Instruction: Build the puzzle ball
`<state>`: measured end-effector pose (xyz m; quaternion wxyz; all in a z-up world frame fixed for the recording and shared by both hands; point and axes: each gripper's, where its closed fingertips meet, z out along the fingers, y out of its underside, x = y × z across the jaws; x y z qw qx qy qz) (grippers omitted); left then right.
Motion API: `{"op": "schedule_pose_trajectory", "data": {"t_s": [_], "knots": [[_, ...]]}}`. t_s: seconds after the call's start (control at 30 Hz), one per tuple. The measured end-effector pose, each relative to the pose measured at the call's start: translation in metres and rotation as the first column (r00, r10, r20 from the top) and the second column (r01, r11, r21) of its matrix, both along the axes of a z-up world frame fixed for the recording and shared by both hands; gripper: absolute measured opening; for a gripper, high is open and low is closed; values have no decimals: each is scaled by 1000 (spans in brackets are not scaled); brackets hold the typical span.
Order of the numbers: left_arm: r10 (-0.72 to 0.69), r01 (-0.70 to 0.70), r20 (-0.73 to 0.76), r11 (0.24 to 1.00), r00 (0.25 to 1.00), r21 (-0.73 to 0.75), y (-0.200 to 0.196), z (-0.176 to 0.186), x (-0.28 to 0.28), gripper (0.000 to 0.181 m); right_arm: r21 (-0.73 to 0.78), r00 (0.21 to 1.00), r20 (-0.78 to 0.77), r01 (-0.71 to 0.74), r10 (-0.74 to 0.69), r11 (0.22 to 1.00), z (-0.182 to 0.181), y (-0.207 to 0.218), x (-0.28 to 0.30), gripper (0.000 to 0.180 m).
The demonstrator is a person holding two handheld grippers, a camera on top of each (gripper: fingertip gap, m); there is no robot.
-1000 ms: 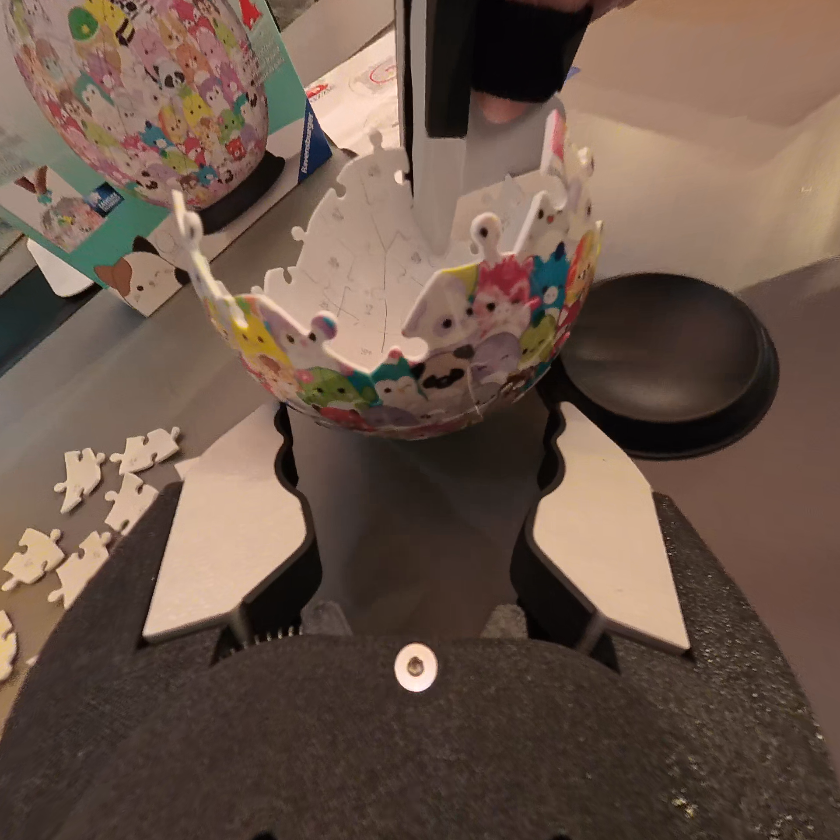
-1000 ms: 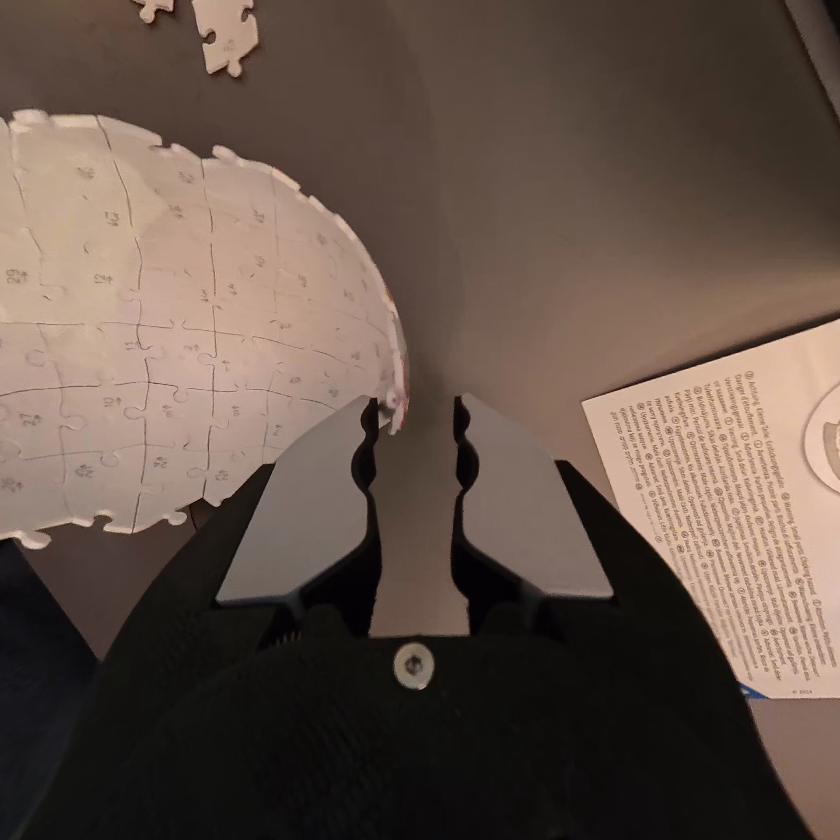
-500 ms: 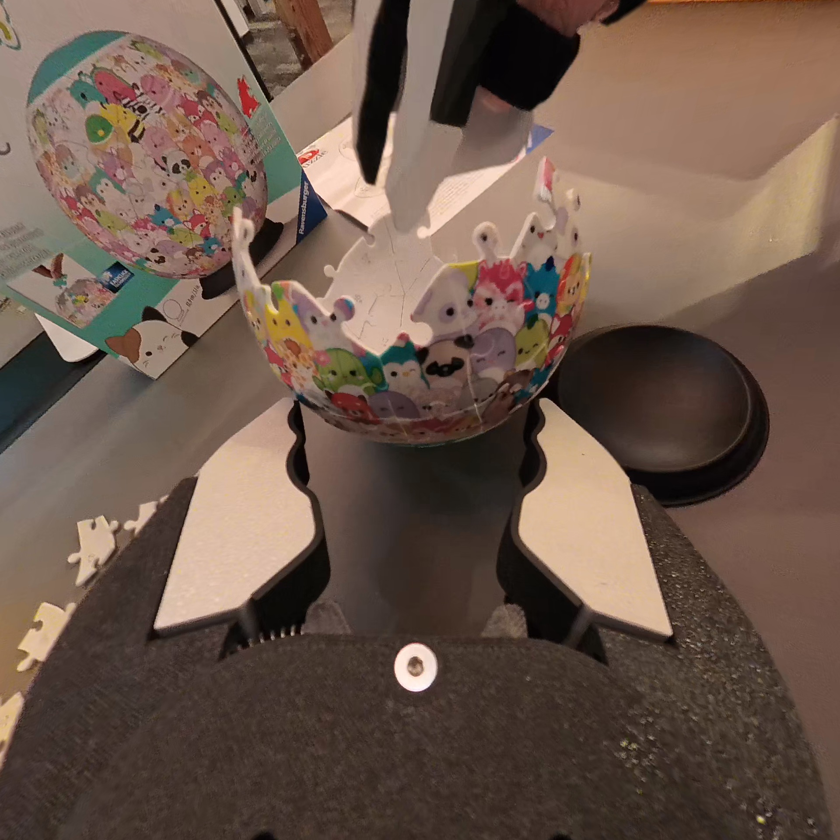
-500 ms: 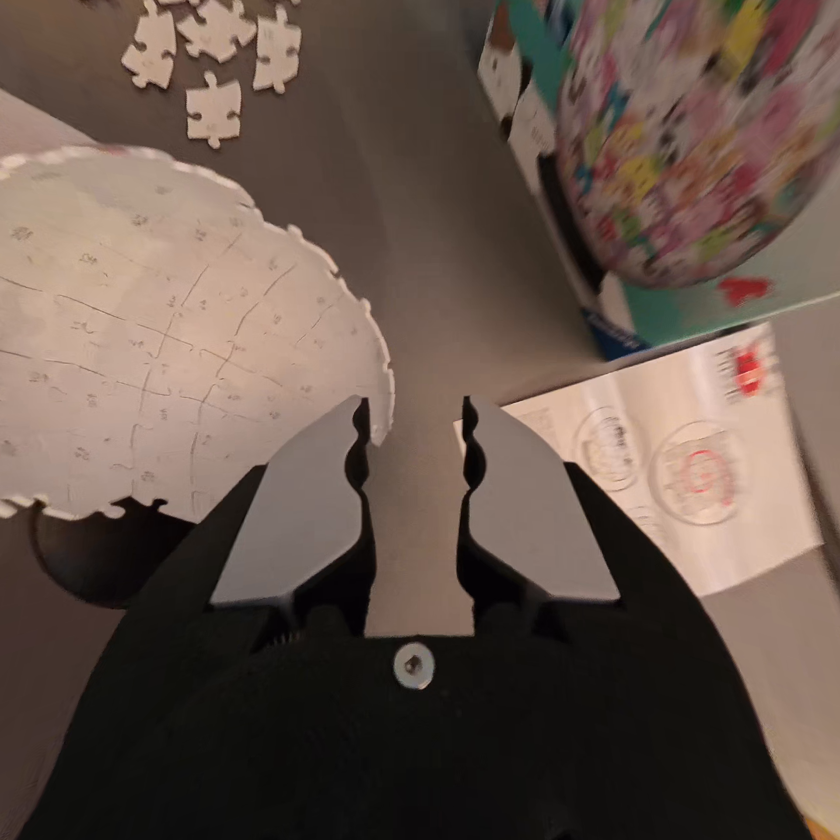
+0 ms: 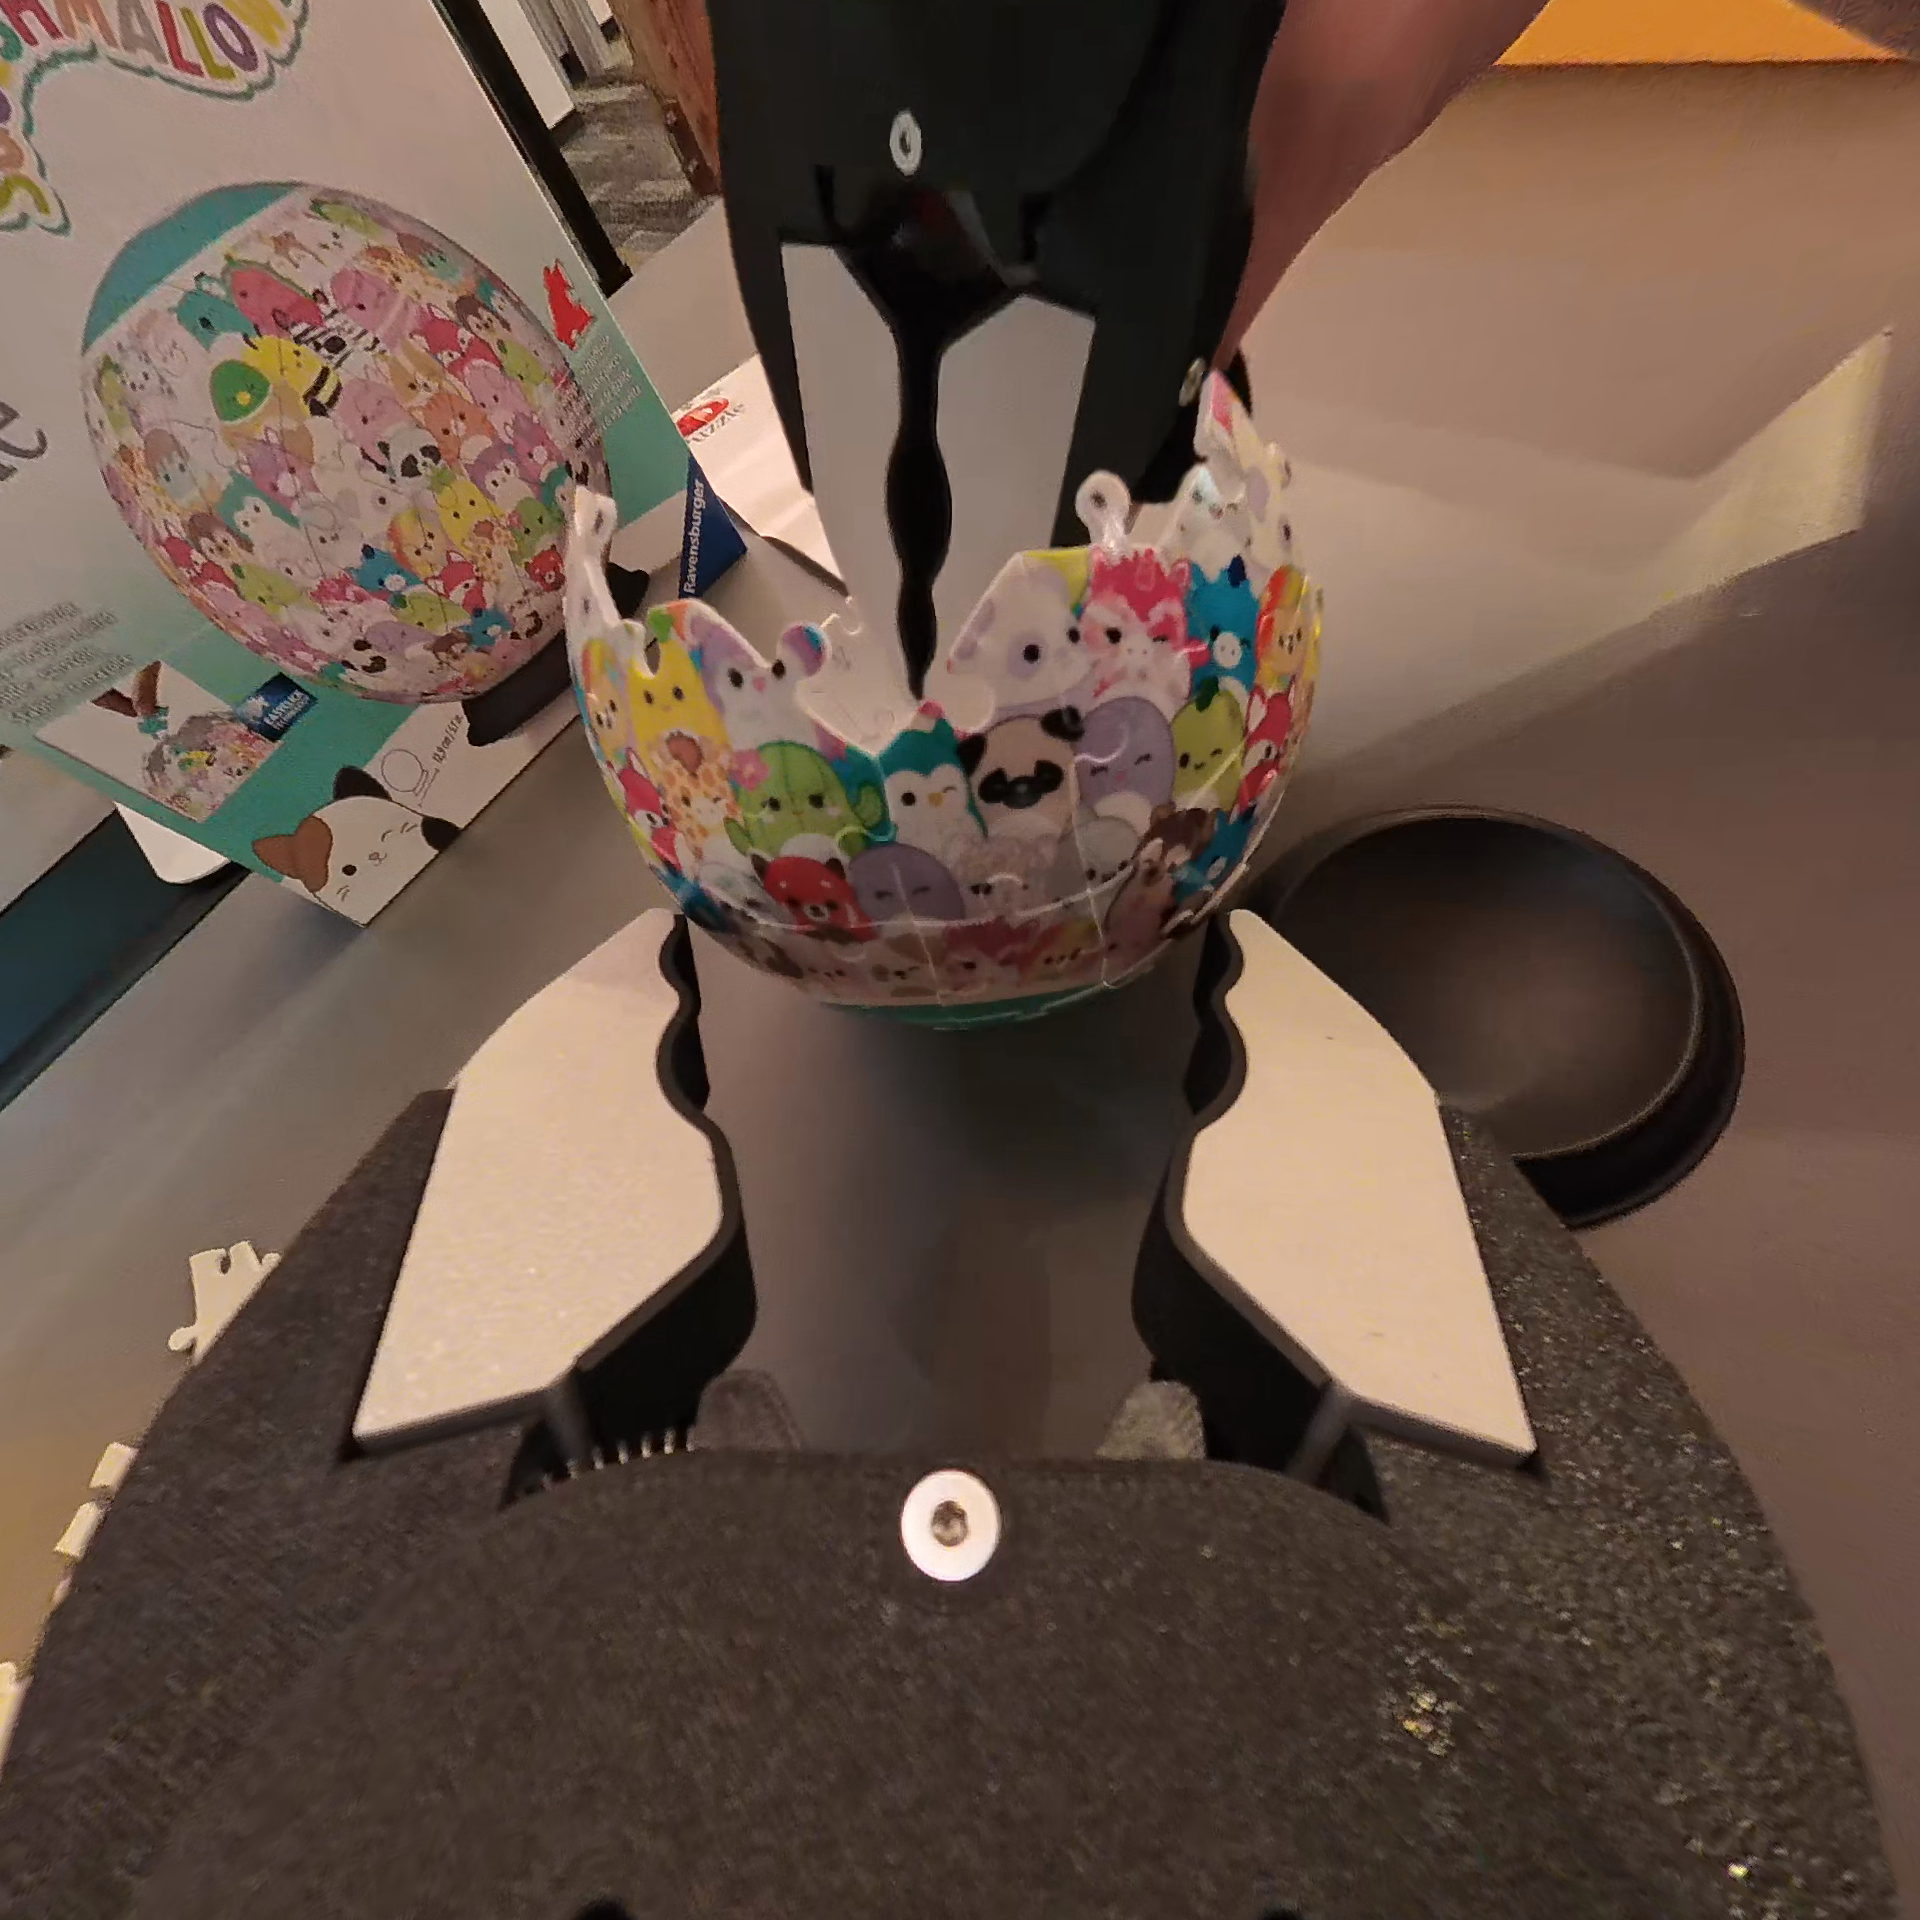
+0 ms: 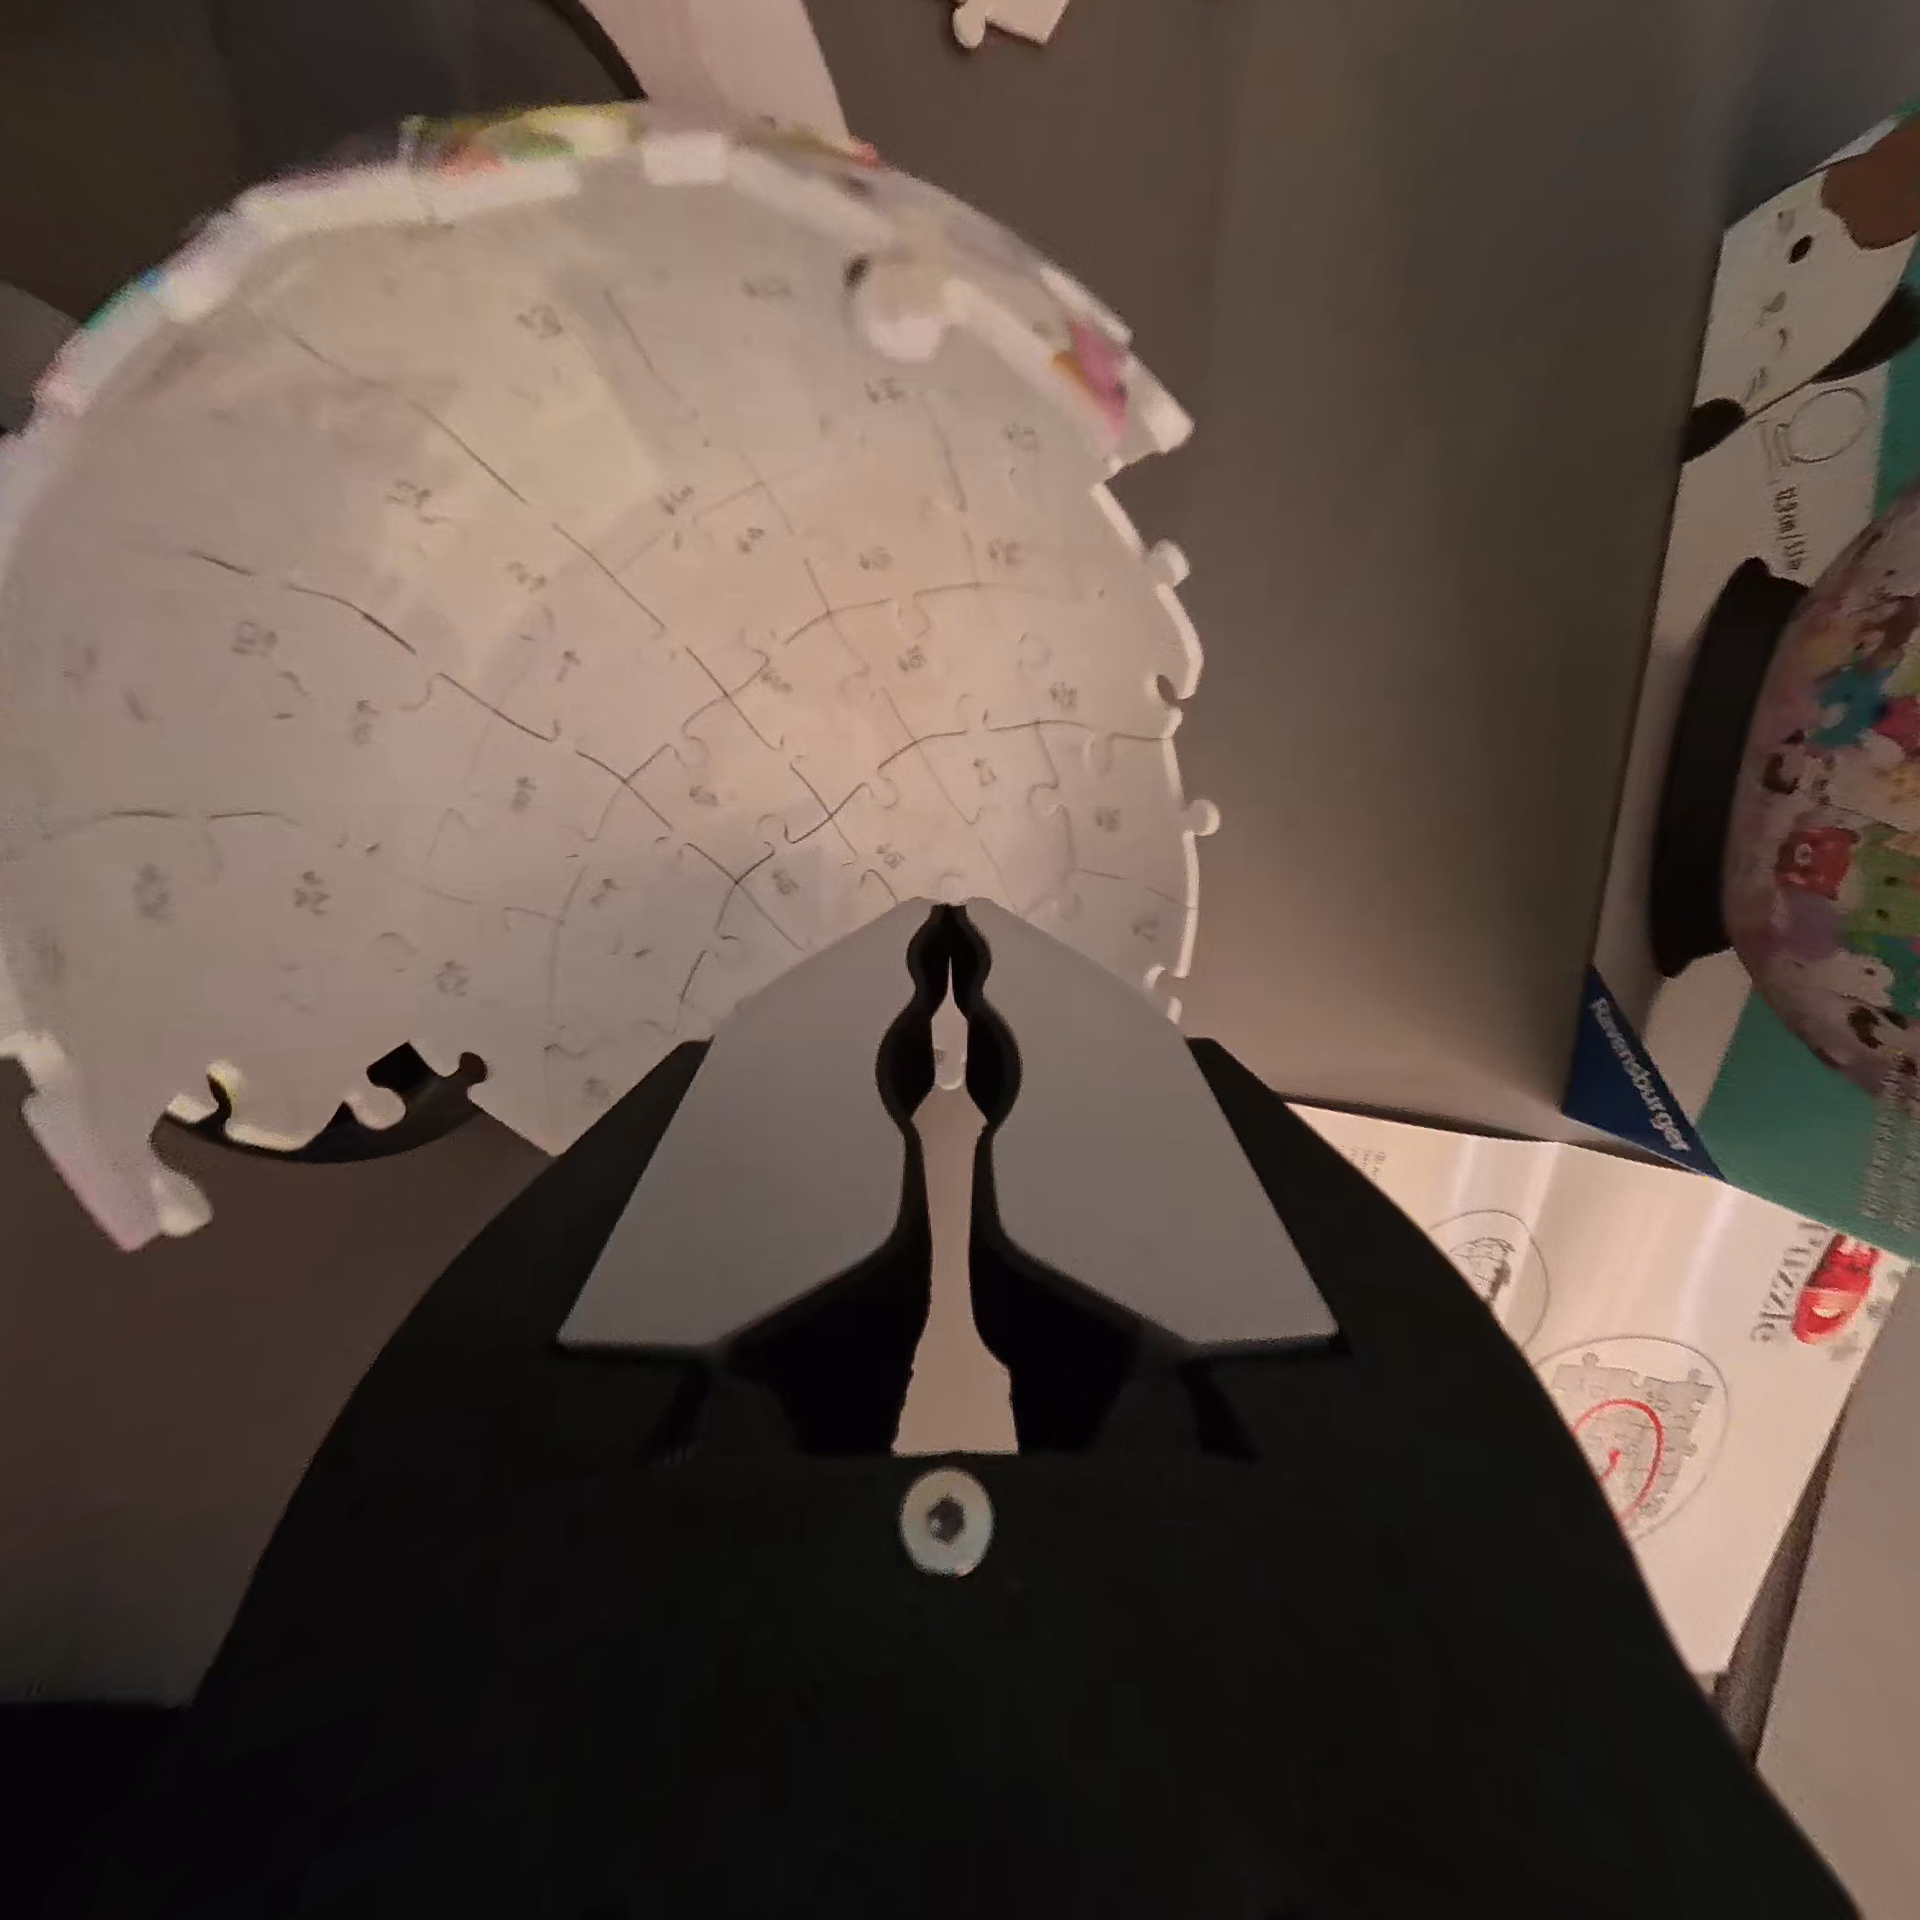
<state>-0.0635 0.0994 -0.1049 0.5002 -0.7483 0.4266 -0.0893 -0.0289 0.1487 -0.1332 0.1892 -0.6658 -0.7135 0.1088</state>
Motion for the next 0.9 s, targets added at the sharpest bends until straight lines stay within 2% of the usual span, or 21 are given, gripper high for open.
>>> {"op": "schedule_pose_trajectory", "data": {"t_s": [0.23, 0.77, 0.9], "knots": [[4, -4, 17, 1000, 1000, 0, 2, 1, 2, 89, -34, 999, 35, -12, 13, 999, -12, 3, 2, 2], [20, -19, 29, 1000, 999, -4, 16, -5, 1, 91, -65, 996, 61, 66, -62, 996, -21, 12, 2, 2], [6, -6, 37, 1000, 999, -14, 25, -6, 3, 99, -70, 995, 63, 82, -78, 994, -21, 12, 1, 2]]}}
